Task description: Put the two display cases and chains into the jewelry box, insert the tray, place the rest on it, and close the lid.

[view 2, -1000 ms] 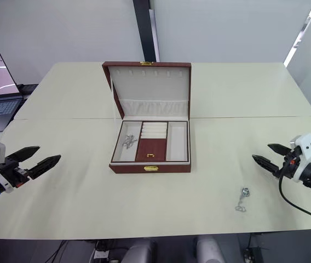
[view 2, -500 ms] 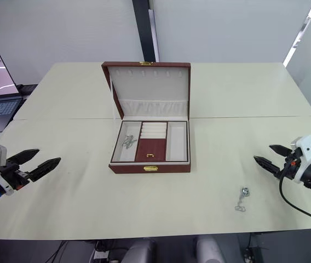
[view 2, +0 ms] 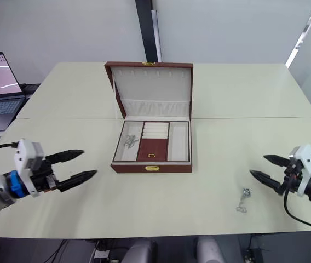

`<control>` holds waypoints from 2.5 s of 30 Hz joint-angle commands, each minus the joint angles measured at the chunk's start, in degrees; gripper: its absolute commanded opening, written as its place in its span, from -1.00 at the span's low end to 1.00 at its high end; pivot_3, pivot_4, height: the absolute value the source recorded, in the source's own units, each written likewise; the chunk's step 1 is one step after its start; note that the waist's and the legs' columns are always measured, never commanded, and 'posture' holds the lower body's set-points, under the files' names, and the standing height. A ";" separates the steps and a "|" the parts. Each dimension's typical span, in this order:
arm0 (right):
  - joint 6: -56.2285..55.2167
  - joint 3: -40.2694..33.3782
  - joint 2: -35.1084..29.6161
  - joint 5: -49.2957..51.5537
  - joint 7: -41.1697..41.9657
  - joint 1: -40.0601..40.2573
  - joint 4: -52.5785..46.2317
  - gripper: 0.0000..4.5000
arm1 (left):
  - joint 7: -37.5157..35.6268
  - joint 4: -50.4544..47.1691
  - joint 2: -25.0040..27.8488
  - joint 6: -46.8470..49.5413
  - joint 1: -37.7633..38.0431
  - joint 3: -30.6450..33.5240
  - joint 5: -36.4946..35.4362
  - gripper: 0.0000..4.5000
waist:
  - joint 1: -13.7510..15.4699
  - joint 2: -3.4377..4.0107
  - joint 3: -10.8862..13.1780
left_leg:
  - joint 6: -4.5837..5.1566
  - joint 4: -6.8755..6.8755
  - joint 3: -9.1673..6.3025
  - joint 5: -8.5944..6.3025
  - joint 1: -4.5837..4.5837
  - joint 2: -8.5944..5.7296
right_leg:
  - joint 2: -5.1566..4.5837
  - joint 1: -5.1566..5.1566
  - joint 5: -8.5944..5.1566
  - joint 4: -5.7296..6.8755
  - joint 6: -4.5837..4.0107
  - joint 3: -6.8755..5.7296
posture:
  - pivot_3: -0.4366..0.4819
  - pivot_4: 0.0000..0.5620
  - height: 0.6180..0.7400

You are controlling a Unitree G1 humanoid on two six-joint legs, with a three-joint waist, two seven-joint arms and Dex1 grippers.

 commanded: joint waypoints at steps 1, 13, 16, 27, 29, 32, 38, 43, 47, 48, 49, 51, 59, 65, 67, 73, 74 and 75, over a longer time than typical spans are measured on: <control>1.54 -2.02 0.69 2.15 -1.35 2.23 -6.19 1.00 | -2.26 -5.38 0.56 0.86 -0.90 -4.28 -1.66 0.98 | -0.07 0.00 0.00 | 0.00 0.00 0.01 0.00 0.02 0.00 | 0.00 0.02 0.00 0.00 0.00 0.01 | -0.05 -0.47 1.00; 0.74 0.07 6.58 -0.42 -7.76 14.34 -17.17 1.00 | -10.34 -8.71 -0.48 -4.78 -6.95 -20.69 2.68 0.98 | 0.02 0.00 0.00 | 0.00 0.01 0.02 0.00 0.06 0.01 | 0.08 0.06 -0.01 0.00 0.00 0.04 | -0.05 -0.47 1.00; -0.45 0.58 7.73 -2.09 -8.93 17.15 -18.35 1.00 | -11.57 -7.37 -1.22 -6.69 -8.07 -22.43 3.57 0.98 | 0.00 0.01 -0.01 | 0.00 0.01 0.01 0.00 0.10 0.03 | 0.12 0.09 -0.01 0.01 0.00 0.03 | -0.05 -0.47 1.00; -7.83 5.49 14.56 -9.49 -14.17 18.83 -14.22 1.00 | -13.25 -4.50 -2.34 -9.96 -9.79 -24.66 5.41 0.98 | -0.05 0.01 -0.01 | 0.00 0.01 0.01 0.00 0.12 0.03 | 0.12 0.11 -0.01 0.00 0.00 0.05 | -0.05 -0.47 1.00; -8.35 6.30 15.08 -9.88 -14.53 19.01 -13.94 1.00 | -13.25 -4.62 -2.27 -10.04 -9.60 -24.61 5.53 0.98 | -0.07 0.01 -0.01 | 0.00 0.01 0.01 0.00 0.13 0.04 | 0.13 0.11 -0.01 0.00 0.00 0.05 | -0.05 -0.47 1.00; -10.01 8.22 15.13 -12.19 -14.46 19.96 -12.87 1.00 | -13.04 -4.86 -2.09 -9.96 -9.29 -24.51 5.66 0.98 | -0.07 0.01 -0.03 | 0.00 0.01 0.01 0.00 0.16 0.05 | 0.13 0.12 -0.01 0.02 0.00 0.05 | -0.05 -0.47 1.00; -13.31 10.20 14.30 -16.34 -14.78 21.10 -10.06 1.00 | -12.37 -5.54 -2.05 -9.91 -8.90 -24.57 5.90 0.98 | -0.10 -0.10 -0.13 | 0.00 0.01 -0.01 0.00 0.19 0.07 | 0.16 0.16 -0.01 0.01 0.00 0.04 | -0.05 -0.47 1.00; -15.39 11.26 13.38 -18.63 -14.94 21.57 -7.90 1.00 | -11.84 -5.60 -2.51 -9.67 -9.53 -25.11 6.18 0.98 | 0.00 -0.37 -0.32 | 0.01 0.01 -0.08 -0.01 0.27 0.07 | 0.16 0.32 -0.04 -0.03 -0.03 -0.03 | -0.05 -0.47 1.00; -15.21 11.20 13.21 -18.33 -15.16 20.62 -7.51 0.63 | -11.71 -5.38 -2.78 -9.56 -10.15 -25.39 6.38 1.00 | 0.03 -0.53 -0.45 | 0.01 0.01 -0.11 -0.01 0.29 0.06 | 0.16 0.37 -0.04 -0.06 -0.04 -0.05 | -0.05 -0.47 1.00; -15.08 11.22 13.19 -18.27 -15.26 20.32 -7.45 0.46 | -11.69 -5.25 -2.81 -9.58 -10.31 -25.46 6.42 1.00 | 0.02 -0.55 -0.47 | 0.01 0.01 -0.11 -0.01 0.30 0.06 | 0.16 0.38 -0.04 -0.06 -0.04 -0.06 | -0.05 -0.47 1.00; -15.01 11.26 13.18 -18.24 -15.32 20.14 -7.40 0.33 | -11.67 -5.15 -2.81 -9.62 -10.41 -25.52 6.43 1.00 | -0.02 -0.57 -0.48 | 0.01 0.01 -0.11 -0.01 0.31 0.07 | 0.16 0.38 -0.04 -0.06 -0.04 -0.05 | -0.05 -0.47 1.00; -14.86 11.33 13.18 -18.14 -15.47 19.63 -7.20 0.08 | -11.54 -5.13 -2.82 -9.60 -10.56 -25.65 6.48 1.00 | -0.03 -0.58 -0.50 | 0.01 0.01 -0.12 -0.01 0.32 0.09 | 0.18 0.39 -0.04 -0.06 -0.04 -0.06 | -0.05 -0.47 1.00; -15.19 11.98 13.18 -18.41 -15.81 18.35 -6.09 -0.52 | -10.58 -6.03 -2.73 -9.45 -9.99 -25.80 6.73 1.00 | -0.06 -0.62 -0.54 | 0.01 0.01 -0.11 -0.01 0.37 0.10 | 0.19 0.42 -0.04 -0.06 -0.04 -0.04 | -0.05 -0.47 1.00; -15.79 11.76 13.32 -18.08 -16.23 17.12 -5.61 -0.98 | -9.91 -6.13 -3.02 -9.38 -10.23 -26.08 6.92 1.00 | -0.10 -0.67 -0.57 | 0.01 0.01 -0.10 -0.01 0.39 0.11 | 0.20 0.45 -0.04 -0.05 -0.04 -0.04 | -0.05 -0.47 1.00; -16.17 11.50 13.36 -17.73 -16.11 16.82 -5.50 -0.99 | -9.55 -6.19 -3.24 -9.35 -10.35 -26.38 7.02 1.00 | -0.13 -0.68 -0.57 | 0.01 0.01 -0.11 -0.01 0.40 0.12 | 0.21 0.45 -0.04 -0.05 -0.04 -0.04 | -0.05 -0.47 1.00; -16.32 9.73 13.74 -14.69 -15.29 16.01 -6.15 -0.99 | -8.98 -6.27 -3.56 -9.49 -10.24 -26.86 7.09 1.00 | -0.15 -0.67 -0.57 | 0.01 0.01 -0.09 -0.01 0.43 0.13 | 0.23 0.47 -0.04 -0.05 -0.04 -0.02 | -0.05 -0.47 1.00; -16.12 9.46 13.72 -14.01 -15.14 15.87 -6.40 -0.99 | -8.92 -6.25 -3.58 -9.52 -10.22 -26.90 7.09 1.00 | -0.15 -0.66 -0.56 | 0.01 0.01 -0.09 -0.01 0.43 0.13 | 0.23 0.47 -0.04 -0.05 -0.04 -0.02 | -0.05 -0.47 1.00; -15.91 9.24 13.65 -13.35 -15.03 15.67 -6.68 -0.99 | -8.86 -6.21 -3.60 -9.54 -10.24 -26.92 7.09 1.00 | -0.14 -0.65 -0.56 | 0.01 0.01 -0.09 -0.01 0.42 0.13 | 0.23 0.47 -0.04 -0.05 -0.04 -0.02 | -0.05 -0.47 1.00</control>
